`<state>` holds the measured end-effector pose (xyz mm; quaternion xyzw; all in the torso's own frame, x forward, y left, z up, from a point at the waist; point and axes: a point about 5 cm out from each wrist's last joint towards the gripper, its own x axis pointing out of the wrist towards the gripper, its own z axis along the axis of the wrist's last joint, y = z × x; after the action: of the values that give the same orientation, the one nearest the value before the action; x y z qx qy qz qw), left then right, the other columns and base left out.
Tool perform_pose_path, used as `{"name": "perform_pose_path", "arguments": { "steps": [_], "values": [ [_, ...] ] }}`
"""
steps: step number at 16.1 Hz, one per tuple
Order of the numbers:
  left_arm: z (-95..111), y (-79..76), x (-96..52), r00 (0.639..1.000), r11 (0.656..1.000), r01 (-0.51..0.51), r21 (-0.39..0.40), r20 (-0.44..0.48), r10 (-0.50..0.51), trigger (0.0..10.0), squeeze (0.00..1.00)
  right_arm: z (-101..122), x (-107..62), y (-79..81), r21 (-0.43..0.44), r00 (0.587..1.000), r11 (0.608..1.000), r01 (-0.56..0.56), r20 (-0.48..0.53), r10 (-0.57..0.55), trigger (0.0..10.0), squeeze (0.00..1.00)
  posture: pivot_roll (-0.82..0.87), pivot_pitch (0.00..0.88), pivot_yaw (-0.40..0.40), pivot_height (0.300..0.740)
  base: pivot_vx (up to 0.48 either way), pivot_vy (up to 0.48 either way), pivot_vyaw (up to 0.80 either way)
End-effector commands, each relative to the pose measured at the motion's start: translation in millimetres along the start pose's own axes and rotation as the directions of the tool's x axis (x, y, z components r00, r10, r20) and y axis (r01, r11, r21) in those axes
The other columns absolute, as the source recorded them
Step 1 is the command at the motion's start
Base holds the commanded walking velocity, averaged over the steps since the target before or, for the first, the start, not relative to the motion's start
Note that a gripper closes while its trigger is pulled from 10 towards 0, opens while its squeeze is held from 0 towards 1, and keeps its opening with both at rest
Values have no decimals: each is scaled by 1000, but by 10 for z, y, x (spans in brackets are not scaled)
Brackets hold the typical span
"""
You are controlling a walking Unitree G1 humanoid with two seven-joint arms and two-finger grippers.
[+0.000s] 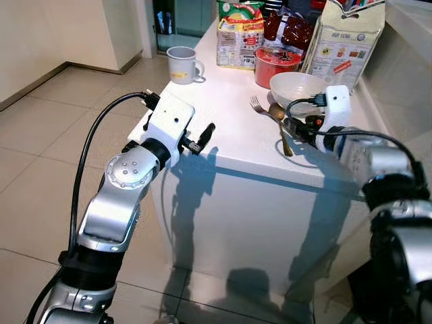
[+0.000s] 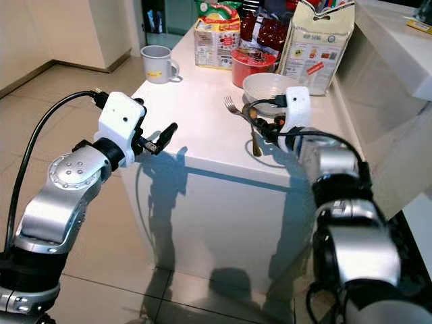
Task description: Setting the table
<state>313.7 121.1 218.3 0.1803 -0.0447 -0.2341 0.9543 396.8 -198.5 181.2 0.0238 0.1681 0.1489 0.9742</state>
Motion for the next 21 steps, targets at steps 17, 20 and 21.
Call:
{"name": "perform_pose_path", "arguments": {
  "steps": [17,20,21],
  "values": [
    [13,-240,-140,987,986,155,-63,-24,-156,10000,0,-286,86,7,10,987,1000,23,-157,-21,10000,0,88,0,-65,740,0,0,0],
    [9,-233,-153,989,987,146,-66,-28,-148,10000,0,-259,133,136,-29,985,998,-62,-163,57,10000,0,90,0,-67,740,0,0,0],
    [5,-226,-150,989,988,141,-66,-29,-143,10000,0,-256,139,161,-40,982,996,-83,-171,75,10000,0,90,0,-67,740,0,0,0]
  ]
}}
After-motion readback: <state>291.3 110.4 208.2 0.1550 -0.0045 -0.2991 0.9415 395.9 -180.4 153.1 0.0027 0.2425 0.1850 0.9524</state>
